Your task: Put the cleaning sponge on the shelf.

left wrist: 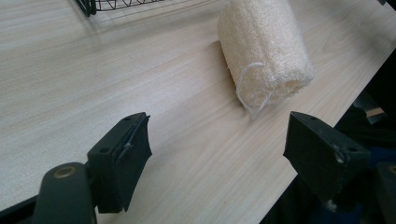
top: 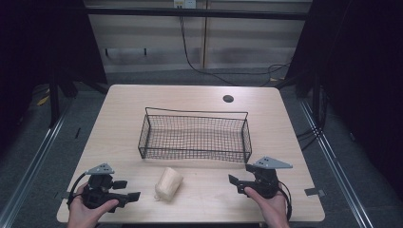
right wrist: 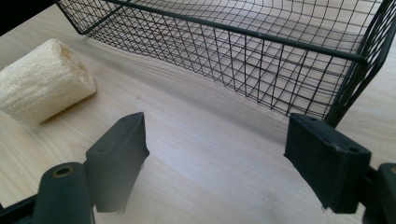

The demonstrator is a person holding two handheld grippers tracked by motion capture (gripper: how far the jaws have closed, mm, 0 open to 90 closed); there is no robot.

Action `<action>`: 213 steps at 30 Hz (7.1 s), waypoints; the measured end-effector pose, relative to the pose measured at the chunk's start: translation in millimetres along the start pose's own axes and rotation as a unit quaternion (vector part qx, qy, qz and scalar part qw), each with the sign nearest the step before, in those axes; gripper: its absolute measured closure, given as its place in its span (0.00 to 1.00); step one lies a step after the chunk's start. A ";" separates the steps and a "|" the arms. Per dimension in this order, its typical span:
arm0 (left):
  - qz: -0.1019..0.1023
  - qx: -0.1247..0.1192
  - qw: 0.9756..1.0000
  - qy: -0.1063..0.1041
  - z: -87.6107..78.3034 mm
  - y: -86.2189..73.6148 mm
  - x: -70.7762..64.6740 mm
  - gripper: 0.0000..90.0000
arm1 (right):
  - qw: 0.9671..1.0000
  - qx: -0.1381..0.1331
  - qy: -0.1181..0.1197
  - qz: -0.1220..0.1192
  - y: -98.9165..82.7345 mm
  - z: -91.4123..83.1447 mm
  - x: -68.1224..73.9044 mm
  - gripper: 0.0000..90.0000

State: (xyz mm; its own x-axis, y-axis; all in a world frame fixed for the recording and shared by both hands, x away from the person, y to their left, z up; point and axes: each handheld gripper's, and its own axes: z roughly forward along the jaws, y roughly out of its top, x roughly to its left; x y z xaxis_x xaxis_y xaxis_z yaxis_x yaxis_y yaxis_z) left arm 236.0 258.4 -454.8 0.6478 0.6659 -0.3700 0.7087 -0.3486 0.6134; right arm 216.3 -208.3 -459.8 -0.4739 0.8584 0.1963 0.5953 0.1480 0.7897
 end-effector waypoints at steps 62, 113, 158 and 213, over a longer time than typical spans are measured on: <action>0.042 0.164 0.985 0.016 32.6 86.3 -55.8 0.26 | 0.999 0.029 0.020 -0.017 -2.6 6.1 9.4 0.20; -0.014 0.268 0.961 0.063 104.0 93.9 -58.7 0.27 | 0.999 0.041 0.022 -0.018 -3.4 9.1 9.7 0.20; 0.001 0.273 0.962 0.007 89.5 99.7 -46.4 0.34 | 0.999 0.044 0.018 -0.025 -2.8 8.4 9.9 0.20; 0.018 0.167 0.986 -0.008 5.0 141.4 -37.4 0.35 | 0.999 0.043 0.022 -0.019 -3.4 9.4 9.9 0.20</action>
State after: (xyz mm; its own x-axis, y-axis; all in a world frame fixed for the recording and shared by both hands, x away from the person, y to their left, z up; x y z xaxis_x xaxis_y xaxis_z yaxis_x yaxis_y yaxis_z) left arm 313.4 180.8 -357.7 0.6771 0.6391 -0.3648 0.7355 -0.5716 0.3638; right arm 215.7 -195.7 -466.0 -0.5240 0.8294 0.1939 0.6289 0.2232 0.7448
